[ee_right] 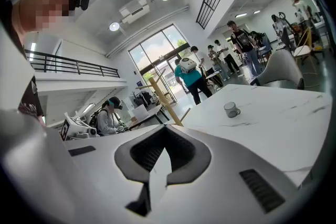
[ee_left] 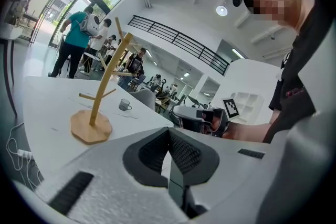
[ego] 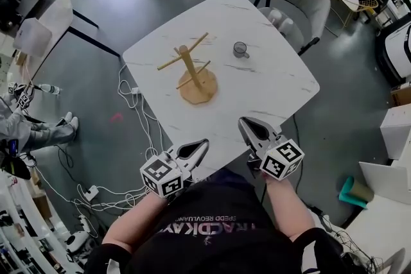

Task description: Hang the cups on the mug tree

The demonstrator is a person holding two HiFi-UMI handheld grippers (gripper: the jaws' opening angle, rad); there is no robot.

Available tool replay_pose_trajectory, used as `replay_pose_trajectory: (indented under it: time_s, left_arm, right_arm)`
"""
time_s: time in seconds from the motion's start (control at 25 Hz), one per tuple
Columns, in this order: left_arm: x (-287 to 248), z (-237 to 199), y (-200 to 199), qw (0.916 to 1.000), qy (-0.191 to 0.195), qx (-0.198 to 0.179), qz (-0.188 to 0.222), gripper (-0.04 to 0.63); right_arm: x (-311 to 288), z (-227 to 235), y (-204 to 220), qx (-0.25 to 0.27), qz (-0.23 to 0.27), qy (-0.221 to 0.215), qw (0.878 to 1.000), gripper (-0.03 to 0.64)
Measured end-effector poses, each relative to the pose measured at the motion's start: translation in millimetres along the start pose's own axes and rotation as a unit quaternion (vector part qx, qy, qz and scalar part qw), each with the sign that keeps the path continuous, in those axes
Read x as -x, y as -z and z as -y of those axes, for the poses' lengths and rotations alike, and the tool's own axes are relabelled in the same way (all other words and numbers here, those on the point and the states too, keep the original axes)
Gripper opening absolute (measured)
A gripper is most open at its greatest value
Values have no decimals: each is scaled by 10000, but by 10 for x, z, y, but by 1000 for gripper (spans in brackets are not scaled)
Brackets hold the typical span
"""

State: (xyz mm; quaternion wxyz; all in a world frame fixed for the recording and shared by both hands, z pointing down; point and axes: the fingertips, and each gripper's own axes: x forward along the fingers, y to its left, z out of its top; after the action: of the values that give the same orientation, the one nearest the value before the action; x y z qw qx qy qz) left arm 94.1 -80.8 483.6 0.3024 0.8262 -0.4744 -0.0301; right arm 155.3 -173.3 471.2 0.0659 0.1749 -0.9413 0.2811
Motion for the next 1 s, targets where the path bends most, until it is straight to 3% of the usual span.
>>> replay_pose_trajectory:
  time_s: [0.36,1.0]
  left_arm:
    - [-366,-127,-63,9993,-254,-110,-233,-3]
    - [-608,-308,62,9982,-216,19,-567,-3]
  right_arm:
    - [-239,697,-85,212,-280,94,9993,10]
    - [-745,1763,-211,996,-657,737,9901,15]
